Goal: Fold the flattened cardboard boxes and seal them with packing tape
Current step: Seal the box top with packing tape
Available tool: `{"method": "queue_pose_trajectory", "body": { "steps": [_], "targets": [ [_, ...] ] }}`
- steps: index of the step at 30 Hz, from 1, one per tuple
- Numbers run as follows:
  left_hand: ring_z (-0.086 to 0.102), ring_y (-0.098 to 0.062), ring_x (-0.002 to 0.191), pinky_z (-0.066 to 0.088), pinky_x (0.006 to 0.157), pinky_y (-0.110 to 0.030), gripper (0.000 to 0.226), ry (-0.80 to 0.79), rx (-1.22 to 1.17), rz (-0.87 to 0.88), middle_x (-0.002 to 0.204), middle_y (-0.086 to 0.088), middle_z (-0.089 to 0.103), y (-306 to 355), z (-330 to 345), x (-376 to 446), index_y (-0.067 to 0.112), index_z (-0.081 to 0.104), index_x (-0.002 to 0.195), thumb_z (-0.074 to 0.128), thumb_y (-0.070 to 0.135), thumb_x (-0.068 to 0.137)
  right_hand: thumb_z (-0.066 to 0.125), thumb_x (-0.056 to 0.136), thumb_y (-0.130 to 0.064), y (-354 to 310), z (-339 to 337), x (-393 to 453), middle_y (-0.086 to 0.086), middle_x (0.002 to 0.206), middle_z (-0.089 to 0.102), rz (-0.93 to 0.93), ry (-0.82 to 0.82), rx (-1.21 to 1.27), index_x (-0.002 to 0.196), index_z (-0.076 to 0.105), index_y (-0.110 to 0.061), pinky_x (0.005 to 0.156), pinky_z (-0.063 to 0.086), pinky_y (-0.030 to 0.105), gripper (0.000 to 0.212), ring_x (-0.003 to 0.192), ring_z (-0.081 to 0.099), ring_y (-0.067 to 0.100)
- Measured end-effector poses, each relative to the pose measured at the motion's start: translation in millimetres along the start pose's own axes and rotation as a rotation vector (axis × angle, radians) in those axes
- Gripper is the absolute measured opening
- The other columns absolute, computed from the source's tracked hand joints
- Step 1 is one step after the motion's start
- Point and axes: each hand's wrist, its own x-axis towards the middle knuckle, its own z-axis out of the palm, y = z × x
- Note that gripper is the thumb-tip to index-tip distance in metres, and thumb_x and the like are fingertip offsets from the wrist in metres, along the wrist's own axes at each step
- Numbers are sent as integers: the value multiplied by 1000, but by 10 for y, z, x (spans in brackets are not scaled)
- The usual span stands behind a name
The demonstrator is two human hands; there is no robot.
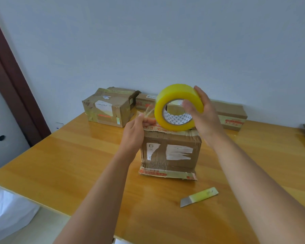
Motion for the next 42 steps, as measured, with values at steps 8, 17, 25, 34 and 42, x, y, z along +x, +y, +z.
{"method": "queue_pose_trajectory", "body": {
  "steps": [8,17,25,34,42],
  "targets": [
    [68,0,74,47,58,-13,52,81,-12,-34,83,3,77,41,35,-15,16,75,85,31,32,107,73,89,-30,138,55,-100,-7,114,55,-6,31,-321,151,22,-22,84,46,31,81,103,58,18],
    [71,-16,87,50,76,-24,49,185,-162,-75,81,-4,77,62,18,17,11,75,78,34,18,103,55,97,-35,108,147,-164,-13,133,50,-182,69,-305,151,28,-31,106,42,37,60,123,46,6],
    [71,-14,87,54,74,-30,30,314,-252,-117,86,-5,67,44,56,-20,11,57,77,39,14,101,60,97,-31,165,106,-151,-13,130,49,-187,132,-269,152,28,-28,94,42,17,64,103,47,-2],
    [46,-13,61,39,63,-26,33,279,-222,-197,59,4,51,-88,-10,36,13,51,63,47,14,96,71,90,-30,191,121,-186,-3,65,48,-158,55,-337,107,49,-21,50,38,11,29,53,49,2],
    [47,-7,49,42,51,-18,20,220,-566,-275,49,5,50,17,-40,52,6,56,71,55,0,90,70,90,-32,163,119,-187,-5,62,48,-175,47,-364,106,50,-22,50,39,11,28,51,49,4]
  ]
}}
